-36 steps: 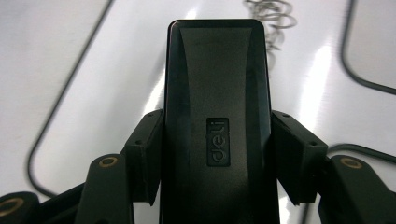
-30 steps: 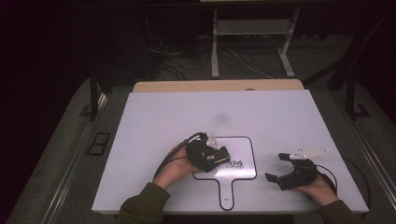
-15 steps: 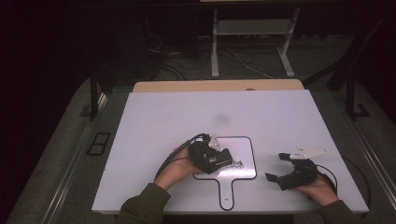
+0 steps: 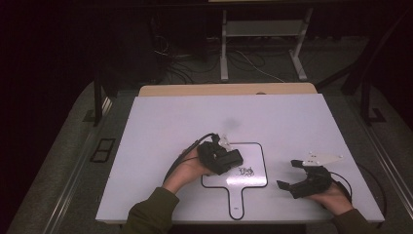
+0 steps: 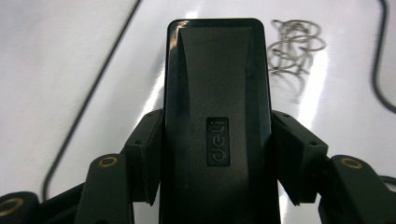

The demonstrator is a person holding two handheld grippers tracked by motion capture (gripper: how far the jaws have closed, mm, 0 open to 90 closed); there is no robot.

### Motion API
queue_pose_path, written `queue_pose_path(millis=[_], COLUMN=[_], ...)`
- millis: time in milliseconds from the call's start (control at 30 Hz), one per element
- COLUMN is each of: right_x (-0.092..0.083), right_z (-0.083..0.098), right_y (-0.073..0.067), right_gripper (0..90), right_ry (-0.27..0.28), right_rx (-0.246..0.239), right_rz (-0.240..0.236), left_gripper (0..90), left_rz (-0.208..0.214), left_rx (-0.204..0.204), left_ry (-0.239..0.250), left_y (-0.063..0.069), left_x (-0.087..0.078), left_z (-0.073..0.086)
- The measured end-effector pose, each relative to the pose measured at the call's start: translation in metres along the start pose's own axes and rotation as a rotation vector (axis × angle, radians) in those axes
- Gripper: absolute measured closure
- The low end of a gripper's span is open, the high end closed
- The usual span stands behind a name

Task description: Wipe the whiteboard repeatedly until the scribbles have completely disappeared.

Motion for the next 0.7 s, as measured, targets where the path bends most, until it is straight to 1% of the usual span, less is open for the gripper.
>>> queue_pose_path(millis=[33,133,233,300,367,433,600,633,700], right_x=[0.0,0.0,-0.001,-0.001,-0.001,-0.001,-0.001,-0.001,-0.001], right_z=[0.0,0.0,0.0,0.0,0.0,0.0,0.0,0.0,0.0], right_y=[0.0,0.0,0.0,0.0,0.0,0.0,0.0,0.0,0.0], right_gripper=[0.0,0.0,0.0,0.0,0.0,0.0,0.0,0.0,0.0], right_ry=[0.0,0.001,0.001,0.001,0.001,0.001,0.001,0.001,0.002], right_rx=[-0.001,-0.001,0.0,0.001,0.001,0.001,0.001,0.0,0.001], right_rz=[0.0,0.0,0.0,0.001,0.001,0.001,0.002,0.002,0.001], left_gripper=[39.6,39.6,39.6,39.6,39.6,39.6,39.6,39.6,39.6], left_rz=[0.004,0.022,0.029,0.031,0.039,0.049,0.041,0.042,0.041], left_rx=[0.011,0.022,0.045,0.046,0.043,0.031,0.018,0.006,0.011], left_ry=[-0.008,0.003,0.005,0.008,0.015,0.022,0.017,0.028,0.022], left_y=[0.002,0.01,0.016,0.018,0.017,0.014,0.004,0.003,0.0], left_x=[0.0,0.001,0.002,0.002,0.003,0.004,0.006,0.007,0.008], left_z=[-0.001,-0.004,-0.007,-0.009,-0.01,-0.012,-0.018,-0.021,-0.023])
Point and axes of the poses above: each handheld gripper's, and its own axes: x roughly forward along the jaws, z roughly out of its underside, y roughly to its right, the point moved 8 cm from there along x, roughly forward along the jaws, and after that the axes turned 13 degrees about -y, right-handed, at the moved point
